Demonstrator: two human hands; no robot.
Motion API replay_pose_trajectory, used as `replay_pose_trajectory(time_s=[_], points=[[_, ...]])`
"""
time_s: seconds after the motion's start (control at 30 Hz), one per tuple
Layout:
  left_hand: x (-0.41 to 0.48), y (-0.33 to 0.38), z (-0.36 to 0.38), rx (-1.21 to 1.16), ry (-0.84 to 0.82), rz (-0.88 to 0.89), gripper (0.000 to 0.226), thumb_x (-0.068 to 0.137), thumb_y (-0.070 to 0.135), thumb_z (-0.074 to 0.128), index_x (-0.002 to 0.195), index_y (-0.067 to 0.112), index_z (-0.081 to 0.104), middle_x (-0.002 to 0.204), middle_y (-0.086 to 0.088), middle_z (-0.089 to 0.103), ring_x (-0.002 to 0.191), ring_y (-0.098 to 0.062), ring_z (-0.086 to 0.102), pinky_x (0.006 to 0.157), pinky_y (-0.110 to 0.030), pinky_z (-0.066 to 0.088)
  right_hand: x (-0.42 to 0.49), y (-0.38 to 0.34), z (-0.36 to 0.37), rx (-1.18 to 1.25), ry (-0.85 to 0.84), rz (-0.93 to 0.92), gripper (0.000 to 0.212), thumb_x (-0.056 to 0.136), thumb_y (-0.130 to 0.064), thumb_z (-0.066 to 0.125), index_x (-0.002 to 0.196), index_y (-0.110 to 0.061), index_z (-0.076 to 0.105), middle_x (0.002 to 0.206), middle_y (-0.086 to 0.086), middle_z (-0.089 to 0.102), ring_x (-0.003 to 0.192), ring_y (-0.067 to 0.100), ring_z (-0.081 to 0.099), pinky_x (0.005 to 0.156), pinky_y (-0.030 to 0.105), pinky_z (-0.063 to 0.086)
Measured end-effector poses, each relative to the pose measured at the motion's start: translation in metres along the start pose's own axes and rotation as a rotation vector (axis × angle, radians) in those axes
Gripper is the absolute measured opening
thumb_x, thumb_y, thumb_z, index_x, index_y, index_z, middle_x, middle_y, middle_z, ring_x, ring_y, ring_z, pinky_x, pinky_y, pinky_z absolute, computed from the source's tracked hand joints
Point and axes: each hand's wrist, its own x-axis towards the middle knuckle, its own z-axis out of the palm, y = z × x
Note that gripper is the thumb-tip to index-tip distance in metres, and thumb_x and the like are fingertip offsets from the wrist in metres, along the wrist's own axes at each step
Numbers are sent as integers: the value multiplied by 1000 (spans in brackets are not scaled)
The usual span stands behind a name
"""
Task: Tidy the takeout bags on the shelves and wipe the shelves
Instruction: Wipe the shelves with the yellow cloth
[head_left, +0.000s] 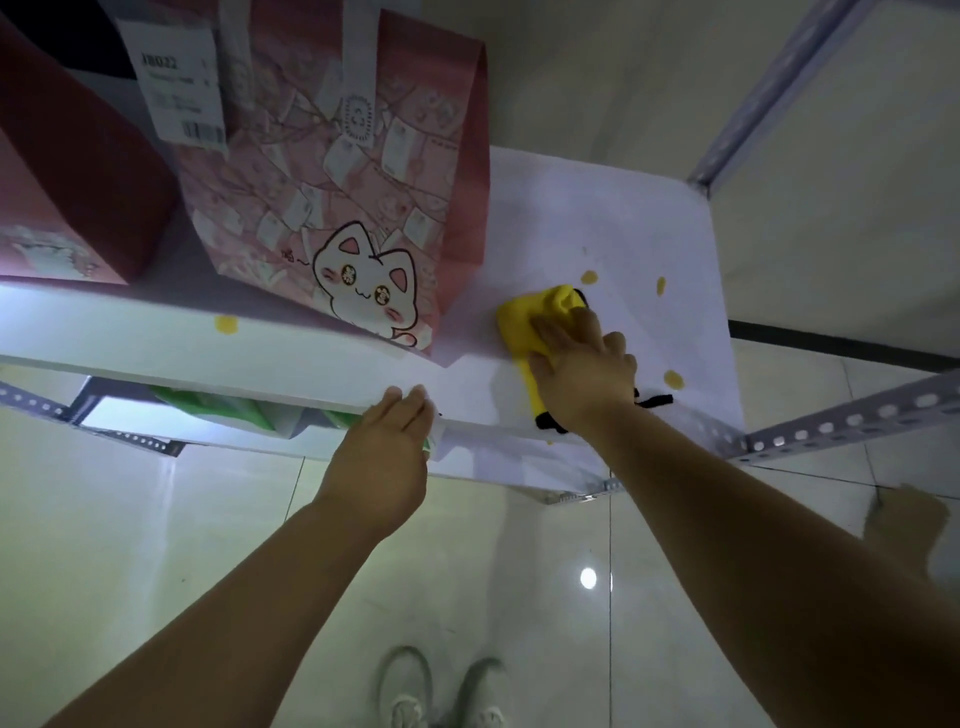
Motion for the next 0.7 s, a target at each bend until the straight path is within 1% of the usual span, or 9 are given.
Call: replay_pose_trajectory(time_s=[0.07, 0.13, 0.2, 0.27, 0.33, 0.43, 0.5, 0.6, 0.7], points=[[0, 1, 0, 11, -2, 1, 59, 92, 15, 43, 147, 13, 20, 157, -1, 13, 144, -23, 11, 114, -26, 7, -26, -2, 3, -10, 45, -125, 45, 90, -40, 44, 134, -36, 40, 148, 6, 27, 102, 37, 41, 81, 43, 35], [1, 0, -2, 24, 2, 5, 59, 91, 14, 43, 146, 16, 22, 156, 2, 15, 143, -21, 13, 112, -27, 13, -54, 2, 5, 11, 75, -229, 42, 87, -37, 52, 129, -33, 50, 144, 7, 38, 97, 38, 46, 78, 44, 38], [3, -1, -6, 16, -3, 7, 57, 91, 13, 44, 144, 17, 26, 155, 3, 19, 142, -20, 17, 110, -29, 18, -67, 11, 6, 18, 87, -248, 41, 87, -37, 54, 128, -33, 53, 142, 7, 42, 95, 38, 48, 78, 45, 40], [5, -4, -9, 19, 1, 16, 55, 90, 13, 44, 143, 19, 30, 154, 4, 23, 141, -20, 21, 109, -30, 22, -60, 21, 6, -22, 86, -152, 44, 91, -40, 49, 135, -36, 44, 146, 5, 36, 103, 37, 46, 80, 45, 40], [6, -4, -10, 24, 10, 24, 53, 90, 13, 45, 141, 19, 34, 152, 4, 27, 138, -21, 27, 106, -31, 26, -42, 24, 7, 7, 66, 43, 47, 93, -41, 42, 139, -37, 34, 149, 6, 26, 110, 37, 40, 84, 45, 37], [8, -3, -10, 21, 50, 36, 47, 89, 11, 46, 136, 15, 43, 145, -2, 39, 126, -24, 40, 102, -30, 30, -29, 7, 11, 82, 80, 235, 46, 92, -37, 42, 137, -36, 33, 149, 6, 22, 110, 37, 36, 85, 45, 32], [10, -2, -12, 34, 70, 53, 43, 88, 11, 48, 131, 11, 50, 136, -7, 50, 115, -28, 48, 97, -33, 35, -40, -4, 16, 54, 122, 218, 47, 90, -34, 44, 136, -34, 36, 148, 6, 24, 109, 38, 37, 85, 46, 32], [12, -1, -16, 59, 94, 93, 36, 86, 14, 50, 120, 10, 59, 120, -11, 59, 104, -31, 53, 89, -37, 41, -71, -1, 23, -15, 182, 67, 45, 88, -32, 47, 133, -31, 45, 146, 6, 33, 104, 37, 43, 81, 43, 34], [18, 10, -14, -24, 82, 159, 33, 90, 19, 47, 120, 13, 61, 128, -8, 55, 117, -29, 46, 94, -36, 38, -89, 23, 19, -72, 177, 61, 43, 89, -30, 44, 132, -29, 46, 143, 9, 37, 99, 38, 46, 78, 44, 39]])
